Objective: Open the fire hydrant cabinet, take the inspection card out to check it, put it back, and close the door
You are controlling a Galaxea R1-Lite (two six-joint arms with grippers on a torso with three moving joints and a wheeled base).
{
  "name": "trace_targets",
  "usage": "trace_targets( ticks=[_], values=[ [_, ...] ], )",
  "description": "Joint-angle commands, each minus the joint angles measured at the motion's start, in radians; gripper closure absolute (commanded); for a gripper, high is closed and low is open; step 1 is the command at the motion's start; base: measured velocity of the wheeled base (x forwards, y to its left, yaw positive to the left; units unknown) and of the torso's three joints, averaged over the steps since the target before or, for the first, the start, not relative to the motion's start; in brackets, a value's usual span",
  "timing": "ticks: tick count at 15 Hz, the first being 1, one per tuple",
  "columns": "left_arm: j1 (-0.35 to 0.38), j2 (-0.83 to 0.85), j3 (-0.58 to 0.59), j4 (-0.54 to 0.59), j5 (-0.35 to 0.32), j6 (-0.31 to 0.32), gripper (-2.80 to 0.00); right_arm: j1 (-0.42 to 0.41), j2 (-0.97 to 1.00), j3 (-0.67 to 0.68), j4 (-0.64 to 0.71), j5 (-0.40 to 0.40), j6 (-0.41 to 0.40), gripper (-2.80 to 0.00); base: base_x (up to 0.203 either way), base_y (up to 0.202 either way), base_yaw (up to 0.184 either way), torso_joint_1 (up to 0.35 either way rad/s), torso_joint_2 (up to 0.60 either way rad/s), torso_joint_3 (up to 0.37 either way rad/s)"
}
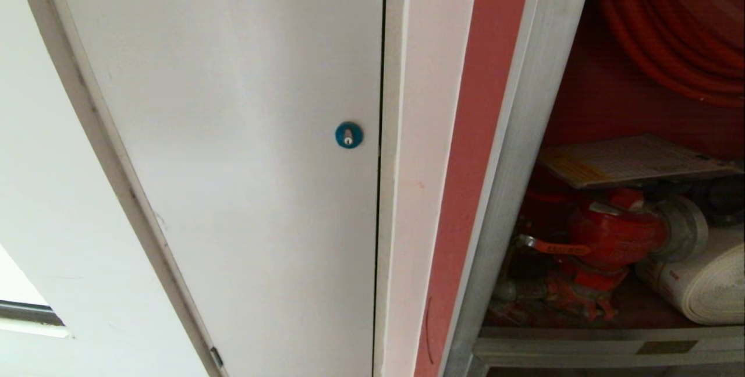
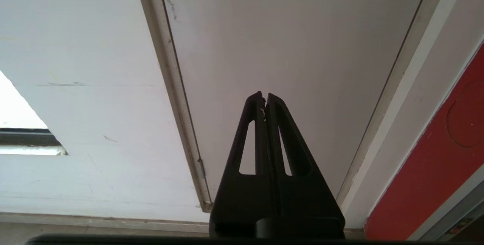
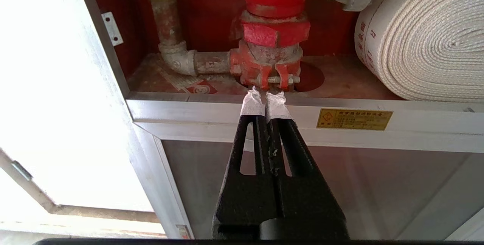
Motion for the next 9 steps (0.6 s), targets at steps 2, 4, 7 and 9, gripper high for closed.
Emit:
trace_targets(
  ticks=[2,4,7,9],
  values=[
    [0.000,0.001,0.000,0.000,0.000,0.000,0.00,0.000,0.000,0.003,0.000,0.000,0.000,0.00,0.000,0.000,0.000,0.000,0.00,0.000],
    [0.000,0.001,0.000,0.000,0.000,-0.001,0.00,0.000,0.000,0.003,0.000,0.000,0.000,0.00,0.000,0.000,0.000,0.000,0.00,0.000],
    [0.000,0.001,0.000,0.000,0.000,0.000,0.00,0.000,0.000,0.003,0.000,0.000,0.000,0.00,0.000,0.000,0.000,0.000,0.00,0.000],
    [0.000,0.000,0.000,0.000,0.000,-0.001,0.00,0.000,0.000,0.003,0.000,0.000,0.000,0.00,0.000,0.000,0.000,0.000,0.00,0.000]
  ],
)
